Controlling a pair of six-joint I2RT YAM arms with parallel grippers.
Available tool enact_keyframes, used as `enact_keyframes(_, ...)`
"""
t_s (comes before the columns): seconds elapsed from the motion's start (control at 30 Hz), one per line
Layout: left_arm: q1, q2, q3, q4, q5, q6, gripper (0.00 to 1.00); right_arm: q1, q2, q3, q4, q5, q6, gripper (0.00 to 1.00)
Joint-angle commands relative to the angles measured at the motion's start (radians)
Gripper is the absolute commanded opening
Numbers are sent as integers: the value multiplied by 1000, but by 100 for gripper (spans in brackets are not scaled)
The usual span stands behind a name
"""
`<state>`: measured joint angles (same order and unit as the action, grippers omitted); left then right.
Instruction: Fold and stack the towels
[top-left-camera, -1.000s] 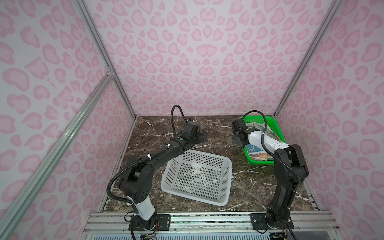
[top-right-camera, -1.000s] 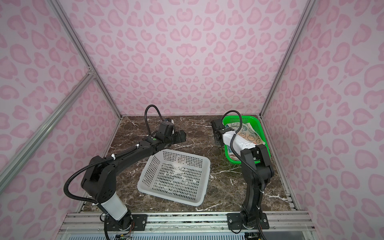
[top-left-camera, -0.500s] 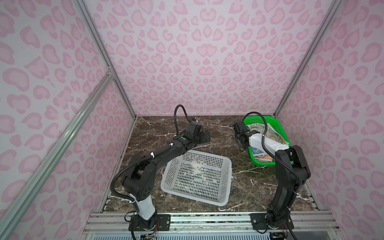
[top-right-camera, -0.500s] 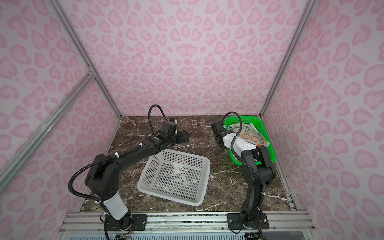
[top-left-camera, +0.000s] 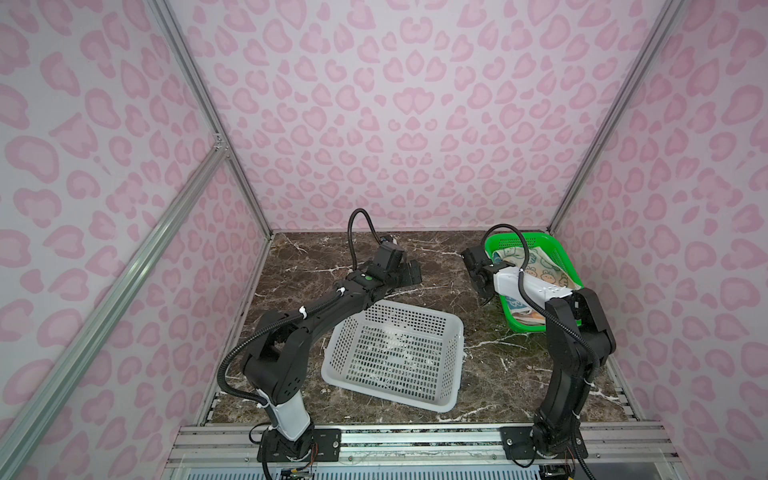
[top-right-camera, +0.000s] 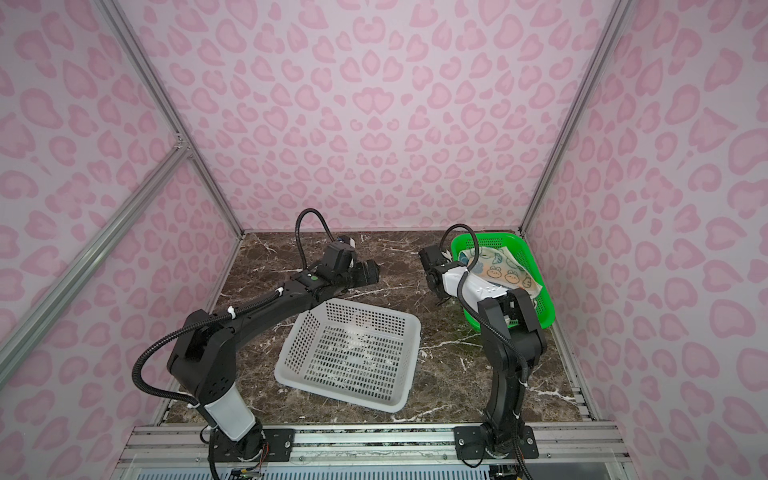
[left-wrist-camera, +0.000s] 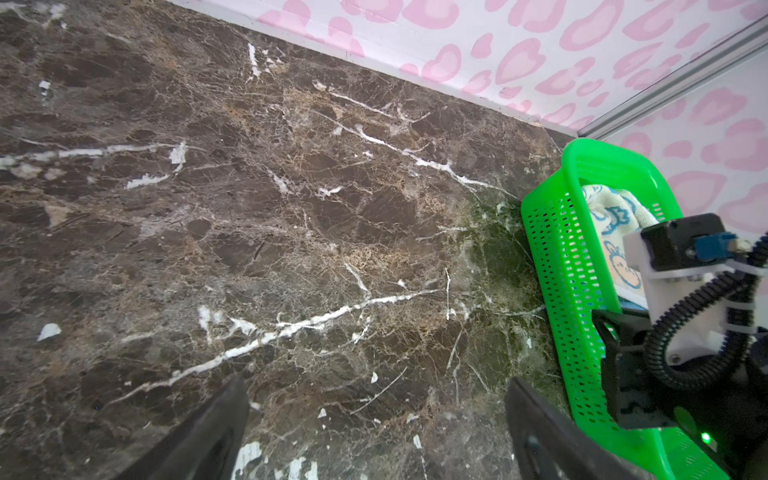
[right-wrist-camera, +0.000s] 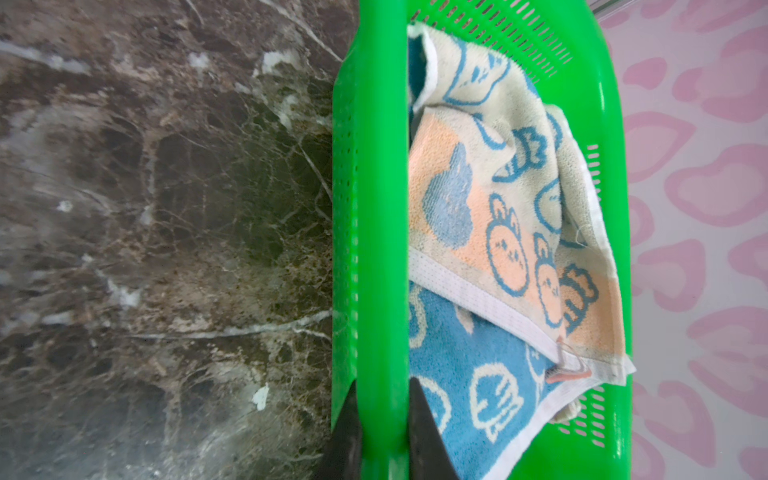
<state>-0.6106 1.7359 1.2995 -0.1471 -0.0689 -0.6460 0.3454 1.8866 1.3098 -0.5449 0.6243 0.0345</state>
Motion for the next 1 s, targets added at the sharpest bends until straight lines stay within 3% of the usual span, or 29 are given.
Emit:
enact_keyframes(0.0, 0, -17, -8, 26, -13, -6, 97, -3, 10, -8, -84, -21, -3, 2)
enact_keyframes(0.43, 0, -19, -6, 12, -17, -1, 97, 5, 36, -23, -56, 26, -54, 2)
enact_keyframes(0.53, 0, -25, -6, 11, -18, -4, 97, 6, 17, -18, -58, 16, -38, 17)
enact_keyframes(0.63, 0, -38, -4, -2, -36, -4, 97, 9, -25, -5, -63, -26, -22, 43)
enact_keyframes(0.73, 2, -60, -10, -12, -55, -4, 97, 20, -75, 16, -66, -68, -15, 63)
enact_keyframes(0.83, 28, -77, -5, -36, -17, -45, 97, 47, -112, 45, -73, -152, -12, 75)
enact_keyframes(0.97, 98, -100, -11, -56, 94, -111, 97, 115, -143, 61, -54, -292, -32, 80)
